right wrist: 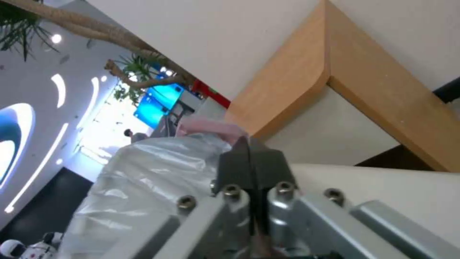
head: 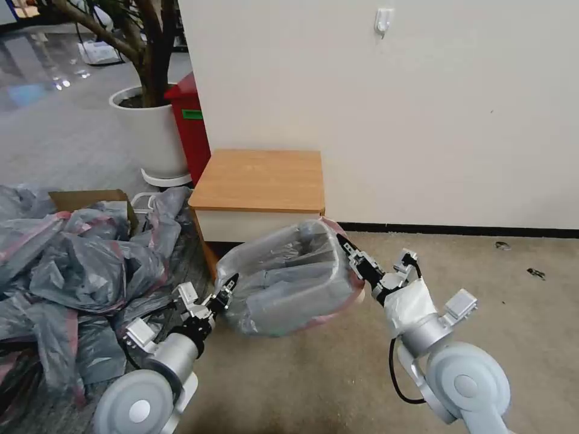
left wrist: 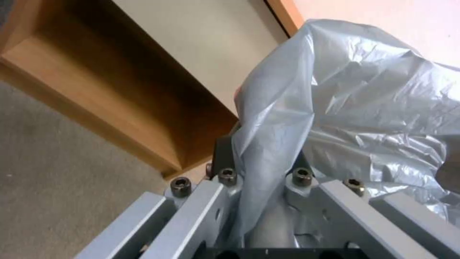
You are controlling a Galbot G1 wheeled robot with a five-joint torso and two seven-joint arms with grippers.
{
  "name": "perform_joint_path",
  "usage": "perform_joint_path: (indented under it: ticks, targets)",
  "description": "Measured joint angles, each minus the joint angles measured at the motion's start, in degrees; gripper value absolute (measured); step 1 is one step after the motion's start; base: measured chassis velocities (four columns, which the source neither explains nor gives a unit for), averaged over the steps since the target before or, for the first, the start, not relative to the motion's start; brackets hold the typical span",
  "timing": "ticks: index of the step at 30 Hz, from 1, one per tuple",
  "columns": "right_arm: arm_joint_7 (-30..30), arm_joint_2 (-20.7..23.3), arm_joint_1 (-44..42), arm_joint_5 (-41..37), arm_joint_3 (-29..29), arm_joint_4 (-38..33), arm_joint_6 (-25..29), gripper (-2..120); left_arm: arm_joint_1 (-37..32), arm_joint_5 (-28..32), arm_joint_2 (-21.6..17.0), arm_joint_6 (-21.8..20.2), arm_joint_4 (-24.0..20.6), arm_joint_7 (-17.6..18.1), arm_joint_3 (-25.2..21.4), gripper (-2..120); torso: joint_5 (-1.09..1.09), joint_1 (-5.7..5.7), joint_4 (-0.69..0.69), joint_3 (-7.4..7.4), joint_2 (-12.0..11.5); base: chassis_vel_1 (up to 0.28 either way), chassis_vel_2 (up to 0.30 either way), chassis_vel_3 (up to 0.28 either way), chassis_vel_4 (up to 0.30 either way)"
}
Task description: Pick up the garbage bag from the table and place it over the trash can.
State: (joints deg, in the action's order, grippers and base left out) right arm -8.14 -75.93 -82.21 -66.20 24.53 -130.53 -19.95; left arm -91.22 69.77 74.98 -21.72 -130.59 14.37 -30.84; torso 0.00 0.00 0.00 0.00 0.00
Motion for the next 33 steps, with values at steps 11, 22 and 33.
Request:
perform_joint_path:
  ticks: [11,22,33]
  targets:
    - [-6.76,0.95,0.46,2.07,0.55,2.88,-1.27,0,-0.65,0.11,0.31,0.00,-1.43,-0.11,0.12,5,0.01,0.00,0.00,0.00,0.00,0.000,0.000,0.000,0.000]
    - [-3.83,0.90,0.13,4.79,1.07,6.70,-0.46,0,-1.36,0.60,0.34,-0.10,-3.06,-0.15,0.03,5,0.01,0.00,0.00,0.00,0.00,0.000,0.000,0.000,0.000]
    - [-3.78,1.61,-2.60,-4.60,3.80,1.87,-2.31,39,-0.74,0.15,-0.83,-0.09,-3.21,1.15,-1.06,5,0.00,0.00,0.00,0.00,0.00,0.000,0.000,0.000,0.000]
